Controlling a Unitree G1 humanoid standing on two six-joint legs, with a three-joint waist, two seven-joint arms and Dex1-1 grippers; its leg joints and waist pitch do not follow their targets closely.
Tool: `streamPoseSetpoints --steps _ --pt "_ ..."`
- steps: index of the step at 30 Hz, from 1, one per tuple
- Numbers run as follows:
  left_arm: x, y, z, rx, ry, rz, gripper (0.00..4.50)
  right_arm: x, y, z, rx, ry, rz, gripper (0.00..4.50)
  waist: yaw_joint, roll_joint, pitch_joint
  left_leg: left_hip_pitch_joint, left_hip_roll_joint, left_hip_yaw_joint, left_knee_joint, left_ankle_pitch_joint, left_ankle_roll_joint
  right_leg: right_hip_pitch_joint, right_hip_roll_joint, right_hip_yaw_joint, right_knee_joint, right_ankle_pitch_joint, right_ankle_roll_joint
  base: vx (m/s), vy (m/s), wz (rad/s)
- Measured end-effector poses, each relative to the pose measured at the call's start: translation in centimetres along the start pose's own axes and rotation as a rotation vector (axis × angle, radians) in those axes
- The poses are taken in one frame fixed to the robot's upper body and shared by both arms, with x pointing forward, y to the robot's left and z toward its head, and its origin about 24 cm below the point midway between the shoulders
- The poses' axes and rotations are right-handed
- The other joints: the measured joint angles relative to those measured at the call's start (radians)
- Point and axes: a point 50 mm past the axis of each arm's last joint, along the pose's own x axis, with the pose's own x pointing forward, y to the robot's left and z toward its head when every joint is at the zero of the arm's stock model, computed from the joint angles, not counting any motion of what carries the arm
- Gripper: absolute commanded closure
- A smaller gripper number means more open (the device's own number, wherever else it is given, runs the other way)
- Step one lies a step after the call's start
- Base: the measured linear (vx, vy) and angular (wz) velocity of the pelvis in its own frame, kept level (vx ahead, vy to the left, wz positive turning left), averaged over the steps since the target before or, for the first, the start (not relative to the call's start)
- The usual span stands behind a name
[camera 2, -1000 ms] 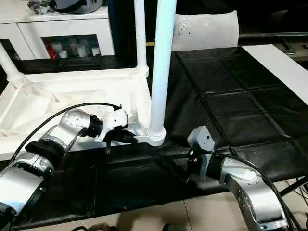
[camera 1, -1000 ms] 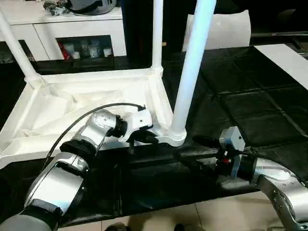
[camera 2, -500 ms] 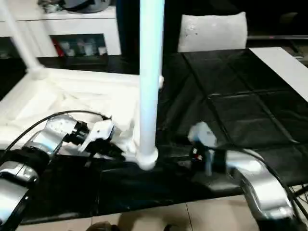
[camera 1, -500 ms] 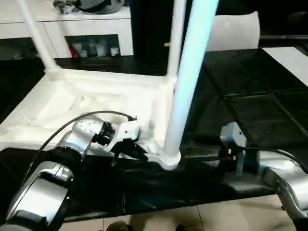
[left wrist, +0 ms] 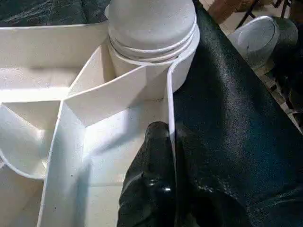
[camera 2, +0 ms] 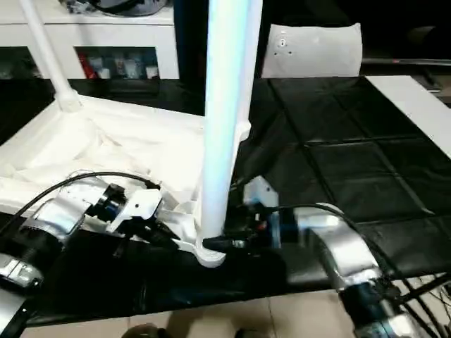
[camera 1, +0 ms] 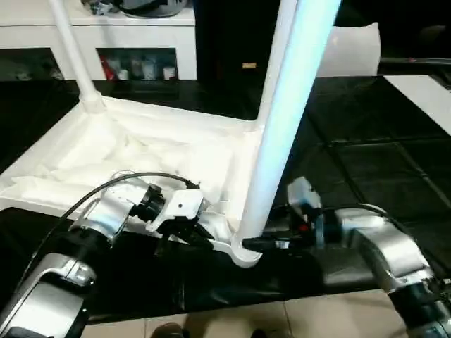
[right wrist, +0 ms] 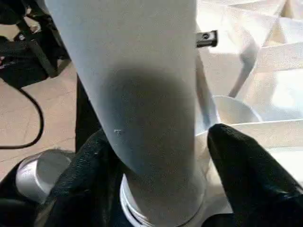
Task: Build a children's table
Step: Rotate leg to tighten
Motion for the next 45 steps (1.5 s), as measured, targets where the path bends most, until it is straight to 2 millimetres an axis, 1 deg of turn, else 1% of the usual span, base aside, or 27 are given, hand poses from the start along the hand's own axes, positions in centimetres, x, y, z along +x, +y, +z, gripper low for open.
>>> streamPoseSetpoints --steps 2,5,6,7,11,14,17,20,22,24,26,29,31,32,33,34,35,36,37,38,39,40,41,42,43,44,45 --pt "0.0 0.0 0.0 0.001 0.000 -0.001 4.50 0.1 0.0 -0.1 0.005 0.001 0.006 1.81 0.000 0.000 0.000 0.000 0.000 0.000 0.000 0.000 0.000 0.000 0.000 0.000 0.000 0.000 0.000 0.000 0.000 0.00" --pt "0.0 0.0 0.0 0.000 0.002 0.000 4.50 0.3 0.0 -0.1 -0.002 -0.001 0.029 1.96 0.000 0.000 0.000 0.000 0.000 0.000 0.000 0.000 0.000 0.000 0.000 0.000 0.001 0.000 0.000 0.000 0.000 0.00" --pt "-0.1 0.0 0.0 -0.002 0.003 0.002 4.50 0.4 -0.1 -0.1 -0.005 -0.002 0.032 2.21 -0.001 0.000 0.000 0.000 0.000 0.000 0.000 0.000 0.000 0.000 0.000 0.000 0.001 0.000 0.000 0.000 0.000 0.00" --pt "-0.1 0.0 0.0 -0.003 0.003 0.003 4.50 0.4 -0.1 -0.1 -0.006 -0.003 0.035 2.21 -0.001 0.000 0.000 0.000 0.000 0.000 0.000 0.000 0.000 0.000 0.000 0.000 0.001 0.000 0.000 0.000 0.000 0.00" --pt "-0.1 0.0 0.0 -0.009 0.005 0.012 4.50 0.4 -0.3 0.0 -0.023 0.005 0.040 2.45 -0.001 -0.001 0.000 0.001 0.000 0.000 0.000 0.000 0.000 0.000 0.000 0.000 0.001 0.000 0.000 0.000 0.000 0.00" --pt "0.1 0.2 0.0 -0.029 0.008 0.031 4.50 0.3 -0.4 0.0 -0.026 0.016 0.031 2.51 -0.001 -0.001 0.000 0.001 0.000 0.000 0.000 0.000 0.000 0.000 0.000 0.000 0.001 0.000 0.000 0.000 0.000 0.00" --pt "0.5 0.5 0.0 -0.050 0.004 0.073 4.50 0.1 -0.6 -0.1 -0.016 0.013 -0.013 2.53 -0.001 -0.001 0.000 0.001 0.000 0.000 0.000 0.000 0.000 0.001 0.000 0.001 0.001 0.000 0.000 0.000 0.000 0.00" --pt "0.9 1.1 0.2 -0.095 -0.007 0.149 4.50 -0.1 -1.0 -0.3 0.014 -0.005 -0.116 2.53 -0.005 -0.001 -0.001 0.002 0.000 0.000 0.000 0.000 0.000 0.001 0.000 0.001 0.000 0.000 0.000 0.000 0.000 0.00" --pt "1.2 1.7 0.2 -0.153 -0.021 0.227 4.50 0.0 -1.3 -0.5 0.050 -0.041 -0.239 2.53 -0.015 -0.001 -0.001 0.003 0.000 0.000 0.000 0.001 0.000 0.001 0.000 0.001 0.000 0.000 0.000 0.000 0.000 0.00" --pt "1.7 2.2 0.3 -0.201 -0.030 0.301 4.50 0.3 -1.8 -0.6 0.078 -0.067 -0.375 2.54 -0.037 0.002 -0.002 0.004 -0.001 0.000 0.001 0.001 0.000 0.001 0.000 0.001 -0.003 -0.001 0.001 0.000 0.000 0.00" --pt "2.0 2.4 0.5 -0.221 -0.035 0.329 4.50 0.4 -2.0 -0.6 0.089 -0.072 -0.432 2.54 -0.050 0.003 -0.003 0.004 -0.002 0.000 0.001 0.001 0.000 0.001 0.000 0.001 -0.003 -0.001 0.002 0.000 0.000 0.00" --pt "3.2 3.3 0.9 -0.282 -0.042 0.448 4.50 1.4 -2.5 -0.7 0.131 -0.113 -0.663 2.54 -0.064 0.009 -0.007 0.006 -0.002 0.000 0.001 0.000 0.000 0.002 0.000 0.001 -0.004 -0.003 0.004 0.000 0.000 0.00" --pt "4.4 4.0 1.4 -0.324 -0.051 0.532 4.50 2.1 -3.2 -0.6 0.167 -0.132 -0.827 2.56 -0.078 0.014 -0.011 0.006 -0.003 -0.001 0.001 0.000 0.000 0.003 -0.001 -0.002 -0.008 -0.003 0.005 0.000 0.000 0.00" --pt "4.8 4.3 1.6 -0.340 -0.051 0.561 4.50 2.3 -3.5 -0.5 0.178 -0.134 -0.882 2.56 -0.086 0.017 -0.012 0.006 -0.003 -0.001 0.001 0.000 0.000 0.003 -0.002 -0.004 -0.012 -0.003 0.005 0.000 0.000 0.00" --pt "5.5 4.7 2.0 -0.364 -0.060 0.598 4.50 2.5 -4.0 -0.4 0.195 -0.134 -0.957 2.56 -0.092 0.022 -0.012 0.005 -0.003 -0.004 0.001 0.000 0.000 0.006 -0.003 -0.010 -0.020 -0.003 0.005 0.000 0.000 0.00" --pt "5.9 5.0 2.3 -0.374 -0.063 0.616 4.50 2.6 -4.3 -0.2 0.205 -0.132 -0.998 2.56 -0.100 0.024 -0.012 0.003 -0.003 -0.006 0.001 0.000 0.000 0.007 -0.008 -0.022 -0.027 -0.003 0.005 0.000 0.000 0.00" --pt "6.1 5.1 2.4 -0.383 -0.064 0.630 4.50 2.7 -4.5 -0.2 0.207 -0.126 -1.024 2.56 -0.107 0.028 -0.011 0.003 -0.002 -0.009 0.000 0.000 0.001 0.012 -0.014 -0.038 -0.036 -0.003 0.005 -0.018 0.052 -0.04" --pt "6.3 5.2 2.5 -0.387 -0.064 0.636 4.50 2.8 -4.6 -0.1 0.208 -0.122 -1.038 2.56 -0.116 0.036 -0.009 0.003 0.000 -0.014 -0.001 -0.002 0.004 0.021 -0.017 -0.053 -0.052 -0.003 0.005 -0.018 0.052 -0.04" --pt "6.3 5.3 2.5 -0.386 -0.064 0.637 4.50 2.8 -4.6 -0.1 0.205 -0.124 -1.040 1.87 -0.120 0.039 -0.008 0.003 0.001 -0.017 -0.002 -0.003 0.004 0.027 -0.016 -0.060 -0.061 -0.003 0.005 -0.008 0.054 -0.02" --pt "6.3 5.3 2.5 -0.384 -0.063 0.637 4.50 2.7 -4.6 -0.1 0.202 -0.126 -1.041 1.87 -0.125 0.044 -0.005 0.002 0.001 -0.023 -0.002 -0.003 0.005 0.033 -0.017 -0.067 -0.069 -0.003 0.005 0.000 0.000 0.00" --pt "6.3 5.3 2.6 -0.373 -0.060 0.634 4.50 2.7 -4.5 -0.2 0.199 -0.130 -1.041 1.85 -0.130 0.044 -0.004 0.002 0.001 -0.025 -0.003 -0.003 0.005 0.037 -0.018 -0.071 -0.073 -0.003 0.005 0.000 0.000 0.00" --pt "6.3 5.3 2.6 -0.364 -0.058 0.632 4.50 2.7 -4.4 -0.3 0.197 -0.135 -1.037 1.75 -0.133 0.043 -0.003 0.002 -0.001 -0.025 -0.003 -0.003 0.005 0.038 -0.019 -0.070 -0.072 -0.003 0.005 0.000 0.000 0.00" --pt "6.3 5.2 2.6 -0.355 -0.057 0.627 4.50 2.6 -4.3 -0.3 0.193 -0.138 -1.031 1.75 -0.136 0.043 -0.003 0.002 -0.002 -0.024 -0.004 -0.003 0.005 0.038 -0.020 -0.069 -0.072 -0.003 0.005 0.000 0.000 0.00" --pt "6.2 5.2 2.6 -0.347 -0.058 0.619 4.50 2.5 -4.2 -0.4 0.184 -0.141 -1.022 1.58 -0.136 0.043 -0.003 0.002 -0.003 -0.024 -0.004 -0.003 0.005 0.037 -0.023 -0.071 -0.071 -0.003 0.005 0.000 0.000 0.00" --pt "6.1 5.1 2.6 -0.334 -0.057 0.609 4.50 2.3 -4.1 -0.5 0.174 -0.143 -1.002 1.38 -0.136 0.042 -0.003 0.001 -0.003 -0.024 -0.005 -0.003 0.006 0.037 -0.027 -0.076 -0.071 -0.003 0.005 0.000 0.000 0.00" --pt "6.0 5.1 2.5 -0.323 -0.055 0.602 4.50 2.1 -4.0 -0.5 0.165 -0.146 -0.979 1.33 -0.136 0.042 -0.002 0.000 -0.003 -0.024 -0.006 -0.003 0.006 0.037 -0.030 -0.081 -0.071 -0.003 0.005 0.000 0.000 0.00" --pt "5.8 5.0 2.5 -0.310 -0.054 0.590 4.50 1.9 -3.8 -0.5 0.158 -0.153 -0.953 1.33 -0.135 0.042 -0.002 -0.001 -0.003 -0.024 -0.007 -0.003 0.006 0.036 -0.031 -0.082 -0.071 -0.003 0.005 0.000 0.000 0.00"
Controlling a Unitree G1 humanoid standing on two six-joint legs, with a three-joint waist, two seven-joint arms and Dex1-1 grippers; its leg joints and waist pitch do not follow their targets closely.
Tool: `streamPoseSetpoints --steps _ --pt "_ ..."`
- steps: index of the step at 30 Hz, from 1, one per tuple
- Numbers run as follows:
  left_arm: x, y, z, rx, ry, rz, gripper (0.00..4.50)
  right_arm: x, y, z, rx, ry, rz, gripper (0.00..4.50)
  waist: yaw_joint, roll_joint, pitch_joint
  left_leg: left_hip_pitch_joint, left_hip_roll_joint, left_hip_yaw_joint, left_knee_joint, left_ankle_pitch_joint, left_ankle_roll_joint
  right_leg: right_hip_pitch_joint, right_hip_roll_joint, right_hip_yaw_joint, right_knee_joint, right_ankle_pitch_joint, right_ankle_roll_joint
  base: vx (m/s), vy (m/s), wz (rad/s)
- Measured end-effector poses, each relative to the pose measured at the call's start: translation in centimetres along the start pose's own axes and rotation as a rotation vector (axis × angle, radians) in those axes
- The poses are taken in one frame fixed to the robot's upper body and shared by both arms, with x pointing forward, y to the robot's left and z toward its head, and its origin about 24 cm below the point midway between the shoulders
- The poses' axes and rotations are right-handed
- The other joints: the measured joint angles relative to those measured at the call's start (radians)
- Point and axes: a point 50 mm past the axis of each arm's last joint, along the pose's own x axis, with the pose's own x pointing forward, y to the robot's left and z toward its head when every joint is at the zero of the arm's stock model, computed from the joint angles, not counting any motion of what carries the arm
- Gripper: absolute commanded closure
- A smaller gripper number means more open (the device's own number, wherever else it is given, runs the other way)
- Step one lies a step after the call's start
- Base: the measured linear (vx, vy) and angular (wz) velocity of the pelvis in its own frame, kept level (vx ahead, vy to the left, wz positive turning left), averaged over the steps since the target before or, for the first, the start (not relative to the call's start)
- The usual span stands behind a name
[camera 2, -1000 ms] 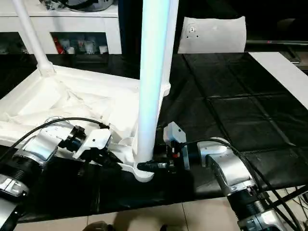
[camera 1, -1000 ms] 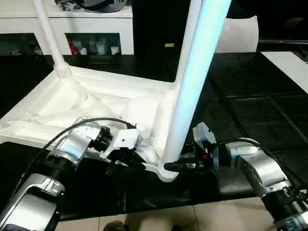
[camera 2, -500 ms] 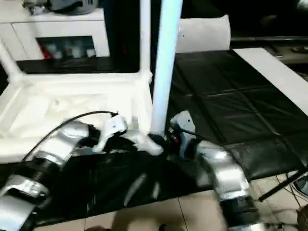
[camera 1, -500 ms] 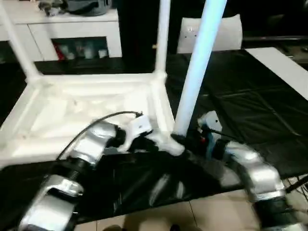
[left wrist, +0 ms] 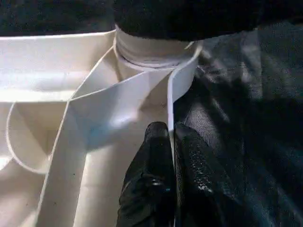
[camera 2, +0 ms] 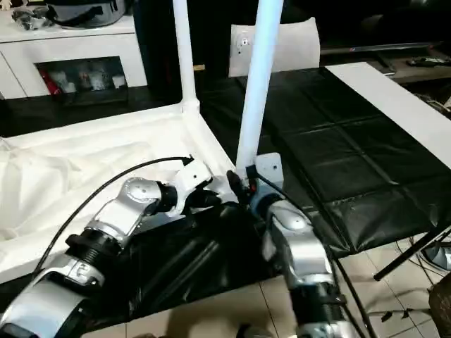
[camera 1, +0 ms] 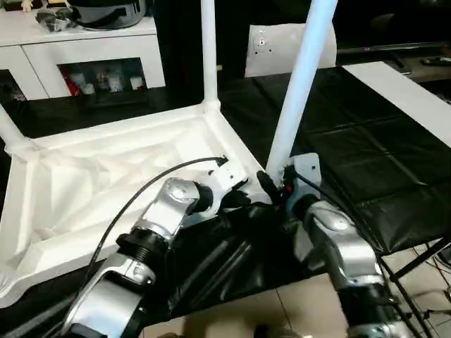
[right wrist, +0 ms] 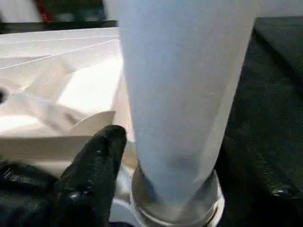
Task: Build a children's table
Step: Rotate leg to tighten
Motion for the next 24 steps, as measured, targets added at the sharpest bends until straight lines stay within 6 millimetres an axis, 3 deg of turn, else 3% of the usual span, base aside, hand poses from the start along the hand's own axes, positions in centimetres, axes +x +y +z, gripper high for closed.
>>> streamPoseSetpoints --steps 2,6,7,12,15,19,24 --pt "-0.5 0.1 -0.1 0.032 0.002 -0.025 4.50 -0.6 -0.2 -0.1 -0.016 -0.001 0.057 0.99 0.001 0.000 0.000 -0.001 0.000 0.000 -0.002 0.000 0.000 -0.001 0.000 0.001 0.002 0.000 0.000 0.000 0.000 0.00" --pt "-2.1 0.7 -0.6 0.106 -0.003 -0.103 4.50 -2.0 -0.9 0.4 -0.079 0.011 0.242 0.81 0.006 -0.003 0.001 -0.011 0.000 0.002 0.001 0.001 0.001 -0.015 -0.001 0.006 0.020 0.001 -0.001 0.000 0.000 0.00" --pt "-2.6 0.9 -0.7 0.119 -0.001 -0.120 4.50 -2.3 -1.2 0.5 -0.093 0.013 0.276 0.55 0.013 -0.004 0.001 -0.012 0.000 0.004 0.002 0.002 0.002 -0.020 -0.002 0.010 0.027 0.003 -0.003 0.000 0.000 0.00" --pt "-4.2 1.0 -1.2 0.180 -0.011 -0.244 4.50 -3.8 -1.8 1.1 -0.178 0.062 0.487 0.13 0.049 -0.013 0.002 -0.014 0.002 0.018 0.003 0.002 0.002 -0.041 -0.001 0.030 0.063 0.008 0.001 0.027 -0.032 0.01" --pt "-5.4 0.9 -1.8 0.214 0.001 -0.336 4.50 -4.6 -2.3 1.4 -0.223 0.114 0.610 0.13 0.071 -0.014 0.002 -0.014 0.006 0.018 0.002 0.005 0.005 -0.044 0.002 0.030 0.070 0.002 -0.001 0.000 0.000 0.00" --pt "-5.8 0.7 -1.9 0.247 0.009 -0.417 4.50 -4.4 -1.4 2.0 -0.234 0.118 0.751 0.13 0.092 -0.015 0.002 -0.013 0.008 0.021 0.003 0.005 0.005 -0.045 0.003 0.031 0.070 0.002 -0.003 0.000 0.000 0.00" --pt "-6.1 0.4 -1.9 0.279 0.026 -0.515 4.50 -4.1 -1.3 2.2 -0.243 0.139 0.859 0.39 0.108 -0.028 0.005 -0.012 0.007 0.024 0.004 0.002 0.000 -0.044 0.003 0.035 0.070 0.002 -0.004 0.000 0.000 0.00"
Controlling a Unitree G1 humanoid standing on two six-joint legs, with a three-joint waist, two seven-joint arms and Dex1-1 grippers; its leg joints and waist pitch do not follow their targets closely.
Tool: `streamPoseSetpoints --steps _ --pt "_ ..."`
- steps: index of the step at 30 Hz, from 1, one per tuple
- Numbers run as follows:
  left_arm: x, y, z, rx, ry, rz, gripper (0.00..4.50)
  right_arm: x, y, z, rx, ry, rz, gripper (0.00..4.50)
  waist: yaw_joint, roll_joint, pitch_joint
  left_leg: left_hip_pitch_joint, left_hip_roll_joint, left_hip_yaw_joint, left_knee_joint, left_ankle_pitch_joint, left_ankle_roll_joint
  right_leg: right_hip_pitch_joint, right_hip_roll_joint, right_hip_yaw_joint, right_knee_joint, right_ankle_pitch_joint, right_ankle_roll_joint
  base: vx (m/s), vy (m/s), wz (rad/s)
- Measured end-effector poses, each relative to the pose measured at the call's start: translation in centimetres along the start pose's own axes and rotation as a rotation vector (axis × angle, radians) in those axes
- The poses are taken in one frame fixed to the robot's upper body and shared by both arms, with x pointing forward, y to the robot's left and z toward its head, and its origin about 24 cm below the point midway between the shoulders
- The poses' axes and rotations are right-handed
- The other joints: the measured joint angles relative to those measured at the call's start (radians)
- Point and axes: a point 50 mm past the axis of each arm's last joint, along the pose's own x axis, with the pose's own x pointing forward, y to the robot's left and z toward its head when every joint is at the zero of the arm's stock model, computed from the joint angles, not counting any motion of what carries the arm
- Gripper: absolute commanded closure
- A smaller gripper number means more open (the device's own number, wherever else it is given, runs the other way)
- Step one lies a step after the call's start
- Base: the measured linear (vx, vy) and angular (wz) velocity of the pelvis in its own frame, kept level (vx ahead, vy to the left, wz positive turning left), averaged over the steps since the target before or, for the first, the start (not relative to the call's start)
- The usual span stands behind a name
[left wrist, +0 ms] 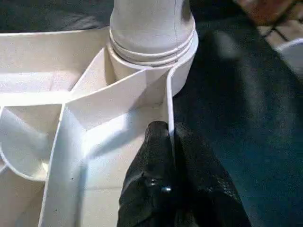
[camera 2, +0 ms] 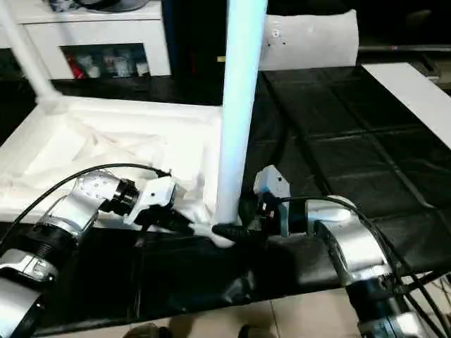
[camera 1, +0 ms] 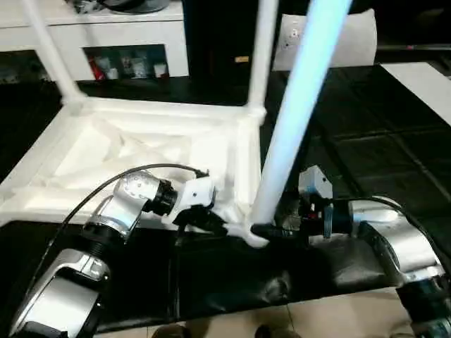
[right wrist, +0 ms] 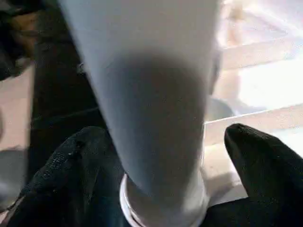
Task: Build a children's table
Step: Rotate leg to tighten
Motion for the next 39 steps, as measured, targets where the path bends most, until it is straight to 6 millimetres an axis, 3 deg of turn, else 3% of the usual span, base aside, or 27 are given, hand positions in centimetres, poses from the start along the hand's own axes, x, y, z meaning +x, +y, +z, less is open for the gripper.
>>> streamPoseSetpoints --steps 11,19,29,32,36,39 --pt "0.1 -0.1 0.4 0.055 0.025 -0.100 4.50 0.6 0.4 -0.1 0.009 0.026 0.158 1.31 0.025 -0.009 0.001 0.001 0.000 0.008 0.000 0.000 0.000 0.002 -0.001 0.007 0.000 0.000 0.000 0.000 0.000 0.00" --pt "0.2 0.0 0.3 0.062 0.034 -0.112 4.50 1.2 0.6 -0.3 0.011 0.027 0.198 2.11 0.027 -0.009 0.001 0.001 0.000 0.009 0.000 0.000 0.000 0.002 -0.001 0.008 0.001 0.000 0.000 0.000 0.000 0.00" --pt "0.1 0.1 0.3 0.062 0.025 -0.110 4.50 1.2 0.6 -0.2 0.001 0.031 0.203 2.46 0.027 -0.009 0.001 0.002 0.000 0.009 0.000 0.000 0.000 0.002 -0.001 0.008 0.001 0.000 0.001 0.000 0.000 0.00" --pt "0.5 0.5 0.3 0.035 0.020 -0.059 4.50 1.4 0.6 -0.4 0.029 0.003 0.134 2.46 0.028 -0.009 0.001 0.003 0.000 0.009 0.000 0.000 -0.001 0.003 -0.001 0.008 0.001 -0.002 0.003 0.000 0.000 0.00" --pt "0.4 1.1 0.2 -0.042 0.008 0.065 4.50 1.8 0.1 -0.9 0.090 -0.052 -0.058 2.48 0.013 -0.010 0.000 0.006 -0.001 0.009 0.000 0.001 -0.002 0.005 -0.001 0.009 -0.001 -0.004 0.007 0.000 0.000 0.00" --pt "0.9 1.4 0.0 -0.142 -0.028 0.186 4.50 2.4 -0.3 -1.2 0.145 -0.097 -0.272 2.50 -0.024 -0.010 0.000 0.008 -0.003 0.009 0.000 0.002 -0.003 0.005 -0.001 0.012 -0.002 -0.005 0.008 0.000 0.000 0.00"
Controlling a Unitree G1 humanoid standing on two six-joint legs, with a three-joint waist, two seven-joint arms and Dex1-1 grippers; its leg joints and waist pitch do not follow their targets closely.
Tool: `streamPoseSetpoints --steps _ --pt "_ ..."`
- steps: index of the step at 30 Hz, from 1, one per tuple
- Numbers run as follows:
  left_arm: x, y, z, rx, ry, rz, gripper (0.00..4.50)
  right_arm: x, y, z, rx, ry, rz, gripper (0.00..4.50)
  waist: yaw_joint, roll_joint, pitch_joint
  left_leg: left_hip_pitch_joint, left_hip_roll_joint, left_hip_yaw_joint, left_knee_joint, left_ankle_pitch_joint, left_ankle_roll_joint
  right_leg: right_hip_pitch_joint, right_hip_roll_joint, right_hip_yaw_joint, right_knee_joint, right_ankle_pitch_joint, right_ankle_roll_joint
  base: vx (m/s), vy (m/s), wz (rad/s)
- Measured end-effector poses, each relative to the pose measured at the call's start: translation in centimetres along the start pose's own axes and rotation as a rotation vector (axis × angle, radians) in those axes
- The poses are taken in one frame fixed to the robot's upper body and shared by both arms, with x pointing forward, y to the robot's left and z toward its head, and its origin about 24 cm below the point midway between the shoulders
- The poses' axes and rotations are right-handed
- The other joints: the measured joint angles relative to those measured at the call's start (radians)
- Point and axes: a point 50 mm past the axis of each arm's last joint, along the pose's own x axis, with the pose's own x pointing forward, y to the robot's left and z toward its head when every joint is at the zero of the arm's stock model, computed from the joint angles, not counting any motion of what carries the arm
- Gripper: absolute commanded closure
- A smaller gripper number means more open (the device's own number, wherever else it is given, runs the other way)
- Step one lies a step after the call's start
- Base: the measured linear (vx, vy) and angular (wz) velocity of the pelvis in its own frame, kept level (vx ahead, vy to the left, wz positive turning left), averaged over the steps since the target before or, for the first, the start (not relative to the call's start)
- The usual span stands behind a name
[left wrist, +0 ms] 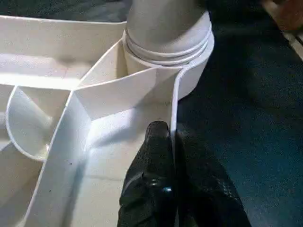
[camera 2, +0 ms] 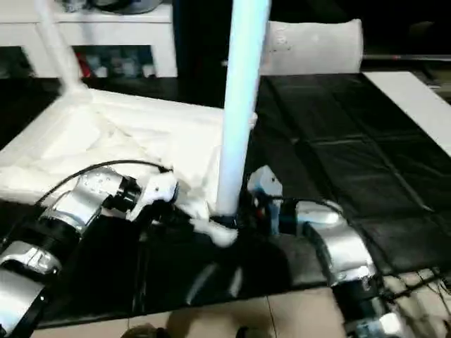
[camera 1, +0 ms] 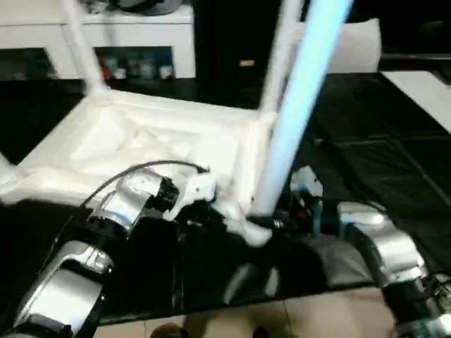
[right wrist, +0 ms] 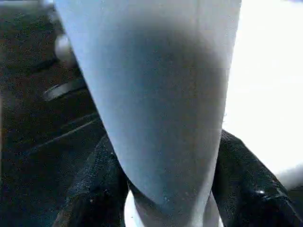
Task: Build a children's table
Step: Rotate leg to tighten
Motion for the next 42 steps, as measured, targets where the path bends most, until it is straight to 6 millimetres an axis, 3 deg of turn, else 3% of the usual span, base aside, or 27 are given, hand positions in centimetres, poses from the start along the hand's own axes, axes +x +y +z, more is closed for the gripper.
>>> streamPoseSetpoints --steps 4,9,14,16,18,21,24,26,31,34,42 --pt "1.8 0.6 0.7 -0.086 -0.018 0.153 4.50 1.1 -0.8 0.3 0.063 -0.031 -0.297 2.51 -0.037 0.002 -0.001 0.004 -0.003 -0.001 0.000 0.000 0.000 0.002 0.000 0.001 -0.004 -0.001 0.002 0.000 0.000 0.00" --pt "3.6 0.9 1.5 -0.154 -0.029 0.275 4.50 2.3 -1.3 0.6 0.091 -0.017 -0.530 2.51 -0.063 0.015 -0.005 0.004 -0.003 -0.012 -0.002 -0.001 0.001 0.012 -0.002 -0.017 -0.027 -0.003 0.005 0.000 0.000 0.00" --pt "4.4 0.9 1.9 -0.171 -0.028 0.311 4.50 2.5 -1.5 0.8 0.089 -0.002 -0.598 2.51 -0.086 0.025 -0.005 0.003 -0.004 -0.015 -0.006 -0.002 0.004 0.025 -0.003 -0.025 -0.054 -0.007 0.012 0.000 0.000 0.00" --pt "4.4 0.8 1.9 -0.169 -0.027 0.312 4.50 2.4 -1.5 0.8 0.093 -0.002 -0.600 1.99 -0.091 0.025 -0.005 0.003 -0.009 -0.015 -0.005 -0.004 0.007 0.025 -0.005 -0.018 -0.054 -0.008 0.012 0.000 0.000 0.00" --pt "4.4 0.7 2.0 -0.164 -0.028 0.311 4.50 2.4 -1.4 0.9 0.096 -0.008 -0.592 1.83 -0.093 0.025 -0.005 0.002 -0.014 -0.014 -0.005 -0.006 0.009 0.023 -0.006 -0.012 -0.053 -0.008 0.012 0.000 0.000 0.00" --pt "4.1 0.7 2.1 -0.141 -0.026 0.297 4.50 1.8 -1.6 1.0 0.086 -0.014 -0.531 1.49 -0.090 0.024 -0.005 -0.004 -0.014 -0.013 -0.005 -0.006 0.010 0.018 -0.006 -0.009 -0.051 -0.007 0.011 0.000 0.000 0.00" --pt "3.5 0.7 2.0 -0.103 -0.023 0.265 4.50 0.9 -1.7 1.0 0.051 -0.011 -0.422 1.36 -0.082 0.022 -0.005 -0.007 -0.015 -0.009 -0.004 -0.005 0.012 0.009 -0.006 0.000 -0.034 -0.003 0.005 0.000 0.000 0.00" --pt "3.0 0.6 1.9 -0.073 -0.021 0.238 4.50 0.4 -1.6 1.1 0.030 -0.008 -0.351 0.99 -0.070 0.020 -0.005 -0.008 -0.015 -0.006 -0.004 -0.004 0.012 0.001 -0.005 0.006 -0.024 0.007 0.003 0.010 -0.027 0.00" --pt "1.2 0.3 1.3 0.007 -0.014 0.113 4.50 -1.9 -1.4 1.0 -0.080 0.058 -0.126 0.59 -0.037 0.014 -0.001 -0.007 -0.008 -0.005 -0.003 -0.004 0.011 -0.008 -0.001 0.006 0.002 0.006 0.005 0.033 -0.058 0.03" --pt "0.2 0.1 1.0 0.046 -0.011 0.045 4.50 -2.2 -1.0 0.9 -0.140 0.101 -0.018 0.37 -0.025 0.014 -0.001 -0.011 0.000 -0.006 -0.003 -0.002 0.014 -0.014 0.008 0.006 0.003 0.005 0.001 0.000 0.000 0.00" --pt "-0.7 -0.5 0.5 0.105 0.009 -0.142 4.50 -2.8 -0.7 0.8 -0.199 0.143 0.181 0.37 0.024 0.013 0.000 -0.013 0.004 -0.002 0.003 -0.002 0.014 -0.015 0.012 0.009 0.003 0.005 -0.006 0.000 0.000 0.00"
